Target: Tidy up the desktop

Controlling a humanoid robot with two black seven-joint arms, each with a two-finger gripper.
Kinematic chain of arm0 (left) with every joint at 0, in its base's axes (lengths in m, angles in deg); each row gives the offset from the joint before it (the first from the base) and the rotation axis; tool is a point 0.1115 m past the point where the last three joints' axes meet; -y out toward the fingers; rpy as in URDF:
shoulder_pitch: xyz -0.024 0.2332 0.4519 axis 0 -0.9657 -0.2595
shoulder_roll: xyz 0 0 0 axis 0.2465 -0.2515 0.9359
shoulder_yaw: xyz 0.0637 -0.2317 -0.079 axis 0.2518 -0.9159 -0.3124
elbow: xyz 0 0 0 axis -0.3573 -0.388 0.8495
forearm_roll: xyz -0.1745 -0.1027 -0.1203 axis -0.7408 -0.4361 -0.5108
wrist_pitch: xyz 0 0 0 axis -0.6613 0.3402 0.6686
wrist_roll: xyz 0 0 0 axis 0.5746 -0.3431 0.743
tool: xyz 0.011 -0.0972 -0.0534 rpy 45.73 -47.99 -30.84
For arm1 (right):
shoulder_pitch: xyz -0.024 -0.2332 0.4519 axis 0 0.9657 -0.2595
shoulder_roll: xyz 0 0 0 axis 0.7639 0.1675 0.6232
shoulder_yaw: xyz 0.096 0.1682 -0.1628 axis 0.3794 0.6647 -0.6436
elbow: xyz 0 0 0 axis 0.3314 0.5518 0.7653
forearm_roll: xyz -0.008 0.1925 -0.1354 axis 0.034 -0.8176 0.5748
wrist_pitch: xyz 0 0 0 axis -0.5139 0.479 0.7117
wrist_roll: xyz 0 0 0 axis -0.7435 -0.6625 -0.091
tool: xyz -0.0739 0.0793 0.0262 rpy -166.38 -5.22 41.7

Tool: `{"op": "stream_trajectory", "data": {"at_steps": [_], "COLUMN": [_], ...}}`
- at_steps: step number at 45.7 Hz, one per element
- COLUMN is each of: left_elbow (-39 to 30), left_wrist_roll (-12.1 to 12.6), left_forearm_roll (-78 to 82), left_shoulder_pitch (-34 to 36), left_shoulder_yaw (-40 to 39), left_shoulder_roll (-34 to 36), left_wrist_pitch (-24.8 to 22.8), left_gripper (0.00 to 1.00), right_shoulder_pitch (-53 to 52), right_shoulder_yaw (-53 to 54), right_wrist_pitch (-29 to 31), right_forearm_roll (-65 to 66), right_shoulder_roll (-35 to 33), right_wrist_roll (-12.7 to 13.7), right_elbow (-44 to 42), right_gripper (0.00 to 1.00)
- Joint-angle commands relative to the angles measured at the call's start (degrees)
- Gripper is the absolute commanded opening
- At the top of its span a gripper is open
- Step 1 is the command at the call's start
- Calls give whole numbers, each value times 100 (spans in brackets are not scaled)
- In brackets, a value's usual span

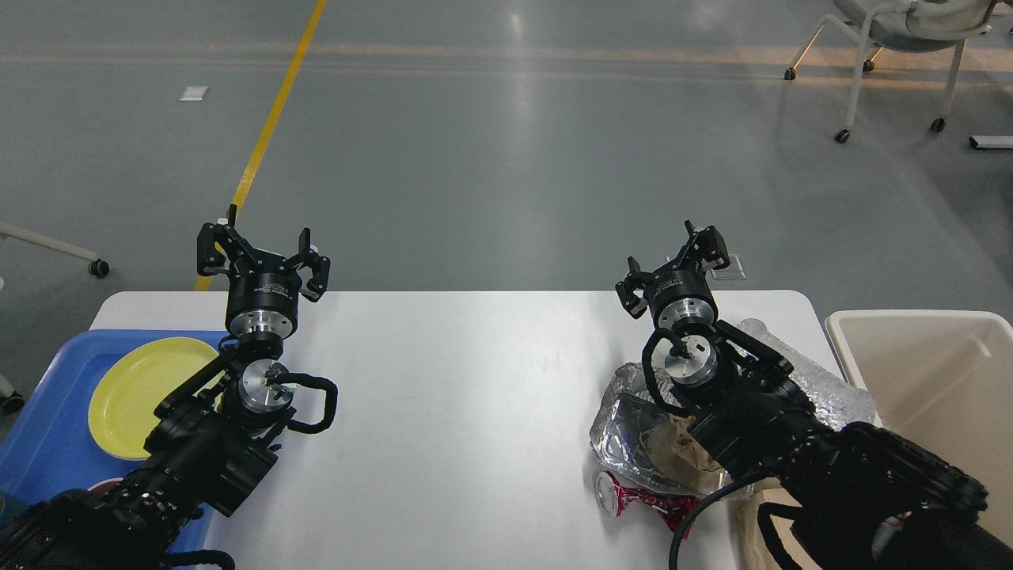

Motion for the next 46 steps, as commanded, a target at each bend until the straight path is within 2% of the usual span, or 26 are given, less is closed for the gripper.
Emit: {"op": "stream_trajectory", "data": {"at_steps": [1, 10, 18, 46], "left_elbow": [0, -9, -9, -17], "left_wrist_roll": [-148, -69, -52, -113], "left_forearm_roll": [-6, 20, 73, 64], "left_shoulder_pitch": [-85, -164, -129, -112], "left_shoulder_yaw": [-8, 35, 413, 493], "left_shoulder_roll": [22, 39, 48, 57], "left_wrist_pitch": [-288, -446, -446, -455], "left_gripper": [100, 100, 100, 100], "right_shoulder_pitch": [0, 0, 0, 0], "right_shoulder_yaw": [0, 0, 0, 0], "right_wrist_pitch": [0, 0, 0, 0], "right_forearm_roll": [0, 0, 0, 0], "right_shoulder_roll": [8, 0, 0, 8], "right_wrist_roll": [-7, 1, 1, 1], "right_elbow": [0, 0, 0, 0], "right_gripper": [100, 100, 100, 100]}}
